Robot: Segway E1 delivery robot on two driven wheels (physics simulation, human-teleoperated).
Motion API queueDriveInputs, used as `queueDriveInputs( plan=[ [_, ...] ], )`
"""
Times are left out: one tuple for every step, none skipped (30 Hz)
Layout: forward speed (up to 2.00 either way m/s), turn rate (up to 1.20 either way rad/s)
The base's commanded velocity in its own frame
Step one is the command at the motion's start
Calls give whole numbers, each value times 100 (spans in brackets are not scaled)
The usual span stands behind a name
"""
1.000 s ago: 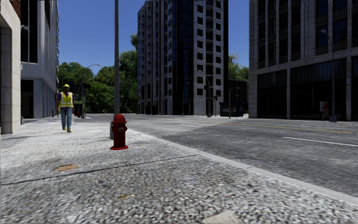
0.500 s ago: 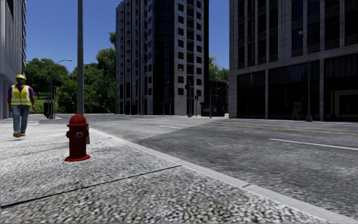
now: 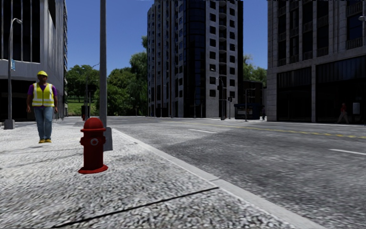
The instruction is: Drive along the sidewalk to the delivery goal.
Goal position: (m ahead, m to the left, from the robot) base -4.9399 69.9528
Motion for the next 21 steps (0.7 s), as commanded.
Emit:
queueDriveInputs(
  plan=[
    [125,55],
    [125,55],
    [125,55],
    [125,55],
    [125,55],
    [125,55],
    [125,55],
    [125,55],
    [125,54],
    [125,46],
    [125,32],
    [125,32],
    [125,0],
    [125,0],
    [125,0],
    [125,0],
    [125,0],
    [125,0],
    [118,0],
    [118,0],
    [103,0]
  ],
)
